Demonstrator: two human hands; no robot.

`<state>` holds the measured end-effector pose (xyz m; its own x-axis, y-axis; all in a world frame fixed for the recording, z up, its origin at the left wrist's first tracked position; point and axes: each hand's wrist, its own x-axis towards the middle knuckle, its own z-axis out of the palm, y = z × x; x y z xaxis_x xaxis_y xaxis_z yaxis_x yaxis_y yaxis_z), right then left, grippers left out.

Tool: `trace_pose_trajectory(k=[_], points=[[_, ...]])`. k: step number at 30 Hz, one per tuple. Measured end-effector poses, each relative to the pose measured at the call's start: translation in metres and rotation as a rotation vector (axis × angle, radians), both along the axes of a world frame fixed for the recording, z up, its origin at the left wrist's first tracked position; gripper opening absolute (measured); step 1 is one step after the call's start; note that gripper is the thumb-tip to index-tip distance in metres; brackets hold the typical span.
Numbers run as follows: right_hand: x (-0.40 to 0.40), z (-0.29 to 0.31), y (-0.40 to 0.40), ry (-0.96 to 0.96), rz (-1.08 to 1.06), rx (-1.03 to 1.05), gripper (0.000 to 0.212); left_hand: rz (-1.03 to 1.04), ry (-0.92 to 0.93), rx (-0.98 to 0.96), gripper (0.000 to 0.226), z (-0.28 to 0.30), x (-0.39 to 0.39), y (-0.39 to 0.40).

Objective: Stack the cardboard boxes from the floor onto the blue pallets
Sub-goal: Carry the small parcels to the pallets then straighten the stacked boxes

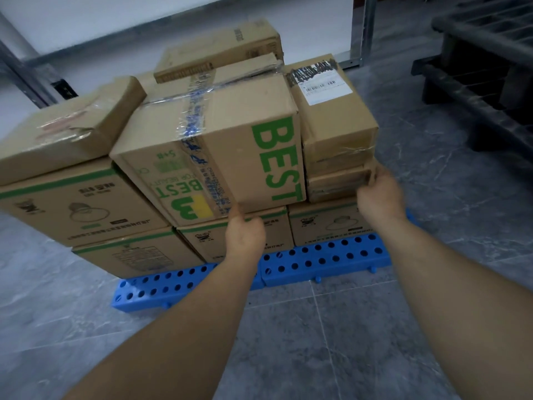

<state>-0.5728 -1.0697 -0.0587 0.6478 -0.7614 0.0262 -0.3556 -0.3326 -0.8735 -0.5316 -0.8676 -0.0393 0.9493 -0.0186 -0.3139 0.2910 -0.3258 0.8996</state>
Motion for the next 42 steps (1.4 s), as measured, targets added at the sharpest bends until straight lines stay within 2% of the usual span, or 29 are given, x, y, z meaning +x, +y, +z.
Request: trace_pose_trajectory(k=[3, 6, 8, 12, 16, 20, 25, 28, 31, 34, 38, 42], points=[[-0.003, -0.001, 0.006, 0.129, -0.013, -0.090, 0.018, -0.001, -0.002, 0.043, 0.062, 0.004, -0.005, 0.021], [0.000, 0.007, 0.030, 0.351, 0.133, -0.267, 0.032, 0.007, -0.042, 0.114, 0.058, 0.007, -0.006, 0.051], [0.007, 0.016, 0.054, 0.430, 0.217, -0.420, 0.040, 0.009, -0.098, 0.171, 0.052, 0.006, -0.005, 0.072], [0.026, 0.038, 0.113, 0.254, 0.382, -0.686, 0.037, 0.000, -0.196, 0.208, 0.042, 0.010, 0.001, 0.108], [0.032, 0.060, 0.162, 0.175, 0.522, -0.799, 0.035, -0.031, -0.254, 0.154, 0.044, 0.026, 0.005, 0.130], [0.030, 0.085, 0.201, 0.138, 0.590, -0.810, 0.030, 0.037, -0.381, 0.156, 0.038, 0.056, 0.013, 0.157], [0.053, 0.139, 0.243, -0.036, 0.555, -0.825, 0.031, 0.288, -0.563, 0.130, 0.020, 0.101, 0.037, 0.209], [0.081, 0.169, 0.270, -0.141, 0.486, -0.771, 0.020, 0.437, -0.625, 0.167, 0.040, 0.129, 0.063, 0.246], [0.109, 0.182, 0.292, -0.106, 0.456, -0.736, 0.026, 0.485, -0.577, 0.288, 0.062, 0.144, 0.092, 0.283], [0.131, 0.181, 0.305, -0.024, 0.426, -0.674, 0.030, 0.467, -0.457, 0.328, 0.068, 0.143, 0.117, 0.314], [0.146, 0.171, 0.312, 0.061, 0.381, -0.605, 0.026, 0.387, -0.274, 0.192, 0.060, 0.134, 0.143, 0.333], [0.150, 0.167, 0.314, 0.072, 0.316, -0.623, 0.025, 0.329, -0.269, 0.108, 0.042, 0.126, 0.152, 0.332]])
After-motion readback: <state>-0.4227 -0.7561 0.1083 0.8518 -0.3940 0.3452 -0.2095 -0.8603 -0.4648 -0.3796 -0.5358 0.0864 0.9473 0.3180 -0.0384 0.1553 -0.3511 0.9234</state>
